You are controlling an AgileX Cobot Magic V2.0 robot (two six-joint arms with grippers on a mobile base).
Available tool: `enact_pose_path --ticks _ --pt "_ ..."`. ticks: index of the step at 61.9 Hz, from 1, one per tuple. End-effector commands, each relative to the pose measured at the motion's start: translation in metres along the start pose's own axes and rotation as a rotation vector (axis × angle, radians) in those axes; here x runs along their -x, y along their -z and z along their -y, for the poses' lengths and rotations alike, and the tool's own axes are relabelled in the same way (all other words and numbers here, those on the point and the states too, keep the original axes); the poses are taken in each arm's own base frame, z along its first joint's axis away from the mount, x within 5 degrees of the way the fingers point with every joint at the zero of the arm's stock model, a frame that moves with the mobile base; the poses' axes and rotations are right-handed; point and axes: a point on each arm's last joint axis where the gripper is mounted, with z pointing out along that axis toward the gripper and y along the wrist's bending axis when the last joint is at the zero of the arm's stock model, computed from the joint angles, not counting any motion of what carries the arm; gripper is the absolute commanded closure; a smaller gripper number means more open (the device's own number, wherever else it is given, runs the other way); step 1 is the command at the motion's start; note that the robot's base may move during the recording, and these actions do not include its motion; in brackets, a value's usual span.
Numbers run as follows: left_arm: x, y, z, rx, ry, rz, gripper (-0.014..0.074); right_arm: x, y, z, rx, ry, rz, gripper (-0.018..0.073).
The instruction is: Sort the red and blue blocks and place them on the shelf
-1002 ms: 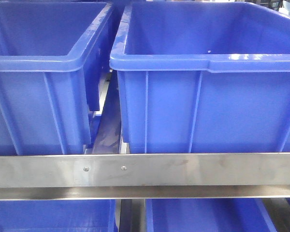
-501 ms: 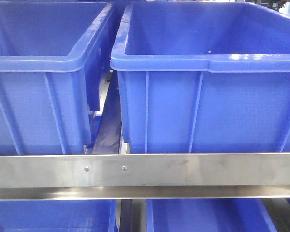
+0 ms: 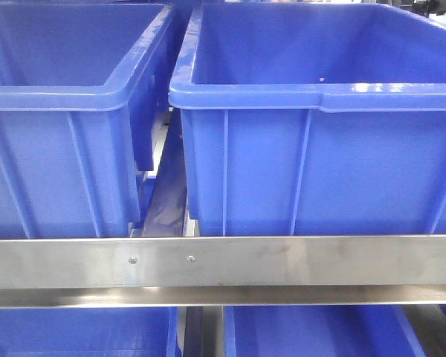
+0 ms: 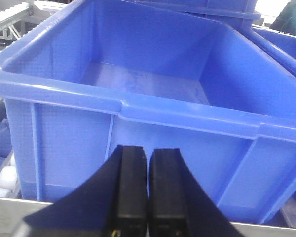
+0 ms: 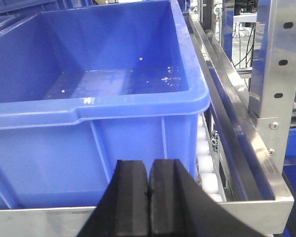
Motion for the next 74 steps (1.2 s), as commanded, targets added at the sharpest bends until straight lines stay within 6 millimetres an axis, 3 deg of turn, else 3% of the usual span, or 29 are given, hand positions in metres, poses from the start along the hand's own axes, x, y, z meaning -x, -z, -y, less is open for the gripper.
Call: enact_pose_path --ticks 1,74 --pt "-0.0051 -0.0001 -0.0005 -0.024 -0.008 0.067 0.0472 0.0161 0.0018 -0.0019 0.009 0.003 0.116 0.0503" --pt "-0.0053 -0.0001 -0.0005 -0.024 -0.032 0.065 0.0473 0.0161 0.0018 -0.0019 0.009 0.003 0.116 0.0503"
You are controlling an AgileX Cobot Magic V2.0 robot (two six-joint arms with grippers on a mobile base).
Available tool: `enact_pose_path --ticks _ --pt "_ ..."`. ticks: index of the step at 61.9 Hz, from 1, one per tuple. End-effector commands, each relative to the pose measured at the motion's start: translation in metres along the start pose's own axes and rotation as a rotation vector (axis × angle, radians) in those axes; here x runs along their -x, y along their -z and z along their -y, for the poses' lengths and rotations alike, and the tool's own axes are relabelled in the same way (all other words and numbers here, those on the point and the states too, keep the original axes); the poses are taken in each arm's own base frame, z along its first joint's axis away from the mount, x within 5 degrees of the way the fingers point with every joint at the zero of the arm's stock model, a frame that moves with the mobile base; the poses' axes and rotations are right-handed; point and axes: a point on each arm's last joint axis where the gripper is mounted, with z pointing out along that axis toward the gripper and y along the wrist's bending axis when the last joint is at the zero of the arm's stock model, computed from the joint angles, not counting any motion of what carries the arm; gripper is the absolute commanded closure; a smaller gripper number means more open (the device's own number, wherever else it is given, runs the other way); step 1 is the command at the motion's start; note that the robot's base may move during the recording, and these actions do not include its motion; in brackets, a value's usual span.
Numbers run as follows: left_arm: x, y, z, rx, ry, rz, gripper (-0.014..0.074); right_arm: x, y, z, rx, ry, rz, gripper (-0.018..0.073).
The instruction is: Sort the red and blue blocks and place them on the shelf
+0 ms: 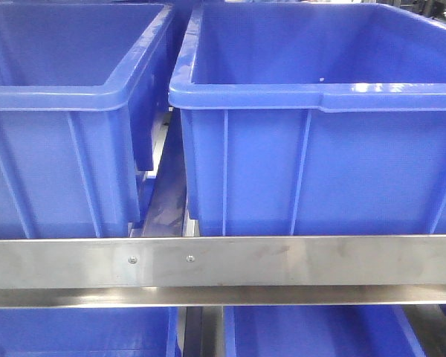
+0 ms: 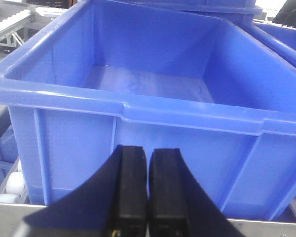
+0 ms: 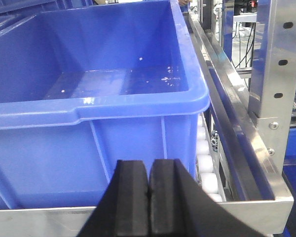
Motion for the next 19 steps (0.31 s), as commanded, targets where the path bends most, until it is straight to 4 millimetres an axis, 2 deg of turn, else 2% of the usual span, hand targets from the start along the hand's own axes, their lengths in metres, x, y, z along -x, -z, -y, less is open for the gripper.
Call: enact_pose_path --ticks 1,19 --pt "-0.0054 -0.0001 0.0001 -0.027 0.010 0.064 0.0472 0.0161 0.0018 -0.0019 0.009 0.003 0.116 0.0503" --pt "-0.0054 -0.0001 0.0001 -0.027 0.010 0.064 0.0472 0.0161 0.0018 -0.0019 0.009 0.003 0.116 0.0503"
